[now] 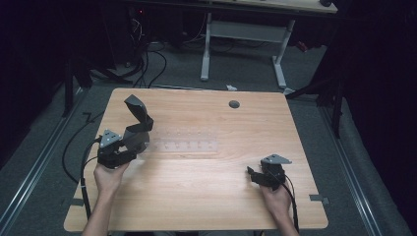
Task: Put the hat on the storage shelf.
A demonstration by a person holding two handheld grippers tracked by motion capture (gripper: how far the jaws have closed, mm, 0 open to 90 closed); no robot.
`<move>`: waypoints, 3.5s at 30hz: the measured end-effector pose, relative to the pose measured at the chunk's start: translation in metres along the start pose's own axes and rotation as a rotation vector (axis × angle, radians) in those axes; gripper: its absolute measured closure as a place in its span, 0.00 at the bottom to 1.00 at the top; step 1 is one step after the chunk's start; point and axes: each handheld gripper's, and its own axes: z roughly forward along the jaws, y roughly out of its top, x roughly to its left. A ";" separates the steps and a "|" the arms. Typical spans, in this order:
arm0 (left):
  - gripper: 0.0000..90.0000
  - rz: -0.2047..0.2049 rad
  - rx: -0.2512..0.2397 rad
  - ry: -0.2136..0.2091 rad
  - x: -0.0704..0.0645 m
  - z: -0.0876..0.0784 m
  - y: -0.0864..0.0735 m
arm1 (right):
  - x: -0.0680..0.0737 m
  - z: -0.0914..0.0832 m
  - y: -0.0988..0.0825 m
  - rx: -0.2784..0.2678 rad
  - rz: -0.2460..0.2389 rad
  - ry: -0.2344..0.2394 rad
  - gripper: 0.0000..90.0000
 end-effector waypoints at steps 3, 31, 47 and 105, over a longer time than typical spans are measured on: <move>0.45 -0.008 0.006 -0.001 0.001 -0.008 -0.001 | 0.000 0.000 0.000 0.000 0.000 0.000 0.41; 0.42 -0.032 0.053 -0.049 -0.006 -0.033 -0.018 | 0.000 0.000 0.000 0.000 0.001 0.000 0.41; 0.42 -0.040 0.067 -0.068 -0.016 -0.041 -0.040 | 0.000 0.000 0.000 -0.001 0.004 0.004 0.41; 0.40 0.104 0.221 -0.021 -0.043 0.002 -0.108 | 0.000 0.000 0.000 0.000 0.002 -0.001 0.41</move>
